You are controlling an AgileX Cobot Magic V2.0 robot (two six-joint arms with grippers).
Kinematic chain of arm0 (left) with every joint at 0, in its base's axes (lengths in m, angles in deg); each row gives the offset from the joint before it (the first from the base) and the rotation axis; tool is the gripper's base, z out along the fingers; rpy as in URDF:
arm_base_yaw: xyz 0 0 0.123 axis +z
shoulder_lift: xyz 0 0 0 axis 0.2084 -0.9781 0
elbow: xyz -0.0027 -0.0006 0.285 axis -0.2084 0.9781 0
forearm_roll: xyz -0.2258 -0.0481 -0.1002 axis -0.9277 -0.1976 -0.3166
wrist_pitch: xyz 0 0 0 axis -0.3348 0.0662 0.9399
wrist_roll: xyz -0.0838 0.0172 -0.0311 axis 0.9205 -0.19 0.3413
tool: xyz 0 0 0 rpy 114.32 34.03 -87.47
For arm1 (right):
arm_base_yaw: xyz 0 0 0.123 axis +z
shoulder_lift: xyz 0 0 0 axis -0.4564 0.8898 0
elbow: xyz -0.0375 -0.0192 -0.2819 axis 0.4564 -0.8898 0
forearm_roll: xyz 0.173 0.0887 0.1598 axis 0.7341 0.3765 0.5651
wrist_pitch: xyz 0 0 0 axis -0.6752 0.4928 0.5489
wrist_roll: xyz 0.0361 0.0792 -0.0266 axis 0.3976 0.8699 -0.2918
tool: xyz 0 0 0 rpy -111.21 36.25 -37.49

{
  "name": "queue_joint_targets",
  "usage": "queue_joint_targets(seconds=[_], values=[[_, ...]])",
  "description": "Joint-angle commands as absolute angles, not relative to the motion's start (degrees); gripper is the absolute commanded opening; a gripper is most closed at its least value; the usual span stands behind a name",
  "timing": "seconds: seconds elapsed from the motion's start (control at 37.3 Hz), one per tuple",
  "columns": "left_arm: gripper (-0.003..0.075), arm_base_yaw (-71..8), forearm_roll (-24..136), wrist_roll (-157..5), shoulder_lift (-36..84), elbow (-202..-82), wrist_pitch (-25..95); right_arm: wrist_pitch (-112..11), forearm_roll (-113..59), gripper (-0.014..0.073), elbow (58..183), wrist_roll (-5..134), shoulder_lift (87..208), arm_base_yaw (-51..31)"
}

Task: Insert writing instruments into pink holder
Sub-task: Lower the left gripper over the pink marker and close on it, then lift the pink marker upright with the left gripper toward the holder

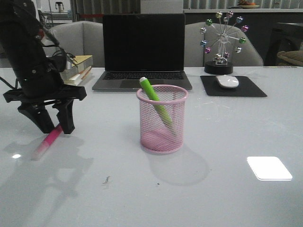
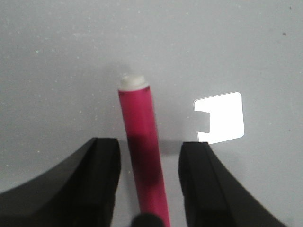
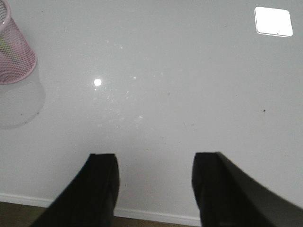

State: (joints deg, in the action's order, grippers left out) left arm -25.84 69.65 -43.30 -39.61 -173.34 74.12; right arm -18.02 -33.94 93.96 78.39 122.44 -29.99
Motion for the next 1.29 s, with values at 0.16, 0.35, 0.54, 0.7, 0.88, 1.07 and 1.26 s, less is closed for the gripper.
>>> queue_joint_targets(seconds=[0.16, 0.35, 0.54, 0.7, 0.88, 1.07, 1.26], values=[[0.0089, -26.6, 68.2, -43.3, -40.5, -173.9, 75.7, -20.9, -34.6, 0.0465, 95.5, 78.3, 122.4, -30.3], [0.0099, -26.9, 68.0, -43.3, -39.0, -174.2, 73.4, -20.7, -34.6, 0.0465, 95.5, 78.3, 122.4, -30.3], [0.0099, -27.9, 68.5, -43.3, -33.4, -174.2, 65.8, -19.2, -34.6, 0.0465, 95.5, 78.3, 122.4, -30.3], [0.0099, -30.3, 68.5, -47.4, -28.0, -174.2, 59.1, -19.2, -34.6, 0.0465, 95.5, 78.3, 122.4, -30.3], [0.0099, -34.1, 68.4, -48.0, -22.9, -174.2, 52.3, -19.3, -34.6, 0.0465, 95.5, 78.3, 122.4, -30.3], [0.0099, -38.9, 68.3, -48.0, -20.9, -173.8, 45.8, -19.2, -34.6, 0.0465, 95.5, 78.3, 122.4, -30.3], [0.0099, -44.3, 66.0, -48.0, -19.5, -170.9, 34.6, -19.2, -34.6, 0.0465, 95.5, 78.3, 122.4, -30.3]])
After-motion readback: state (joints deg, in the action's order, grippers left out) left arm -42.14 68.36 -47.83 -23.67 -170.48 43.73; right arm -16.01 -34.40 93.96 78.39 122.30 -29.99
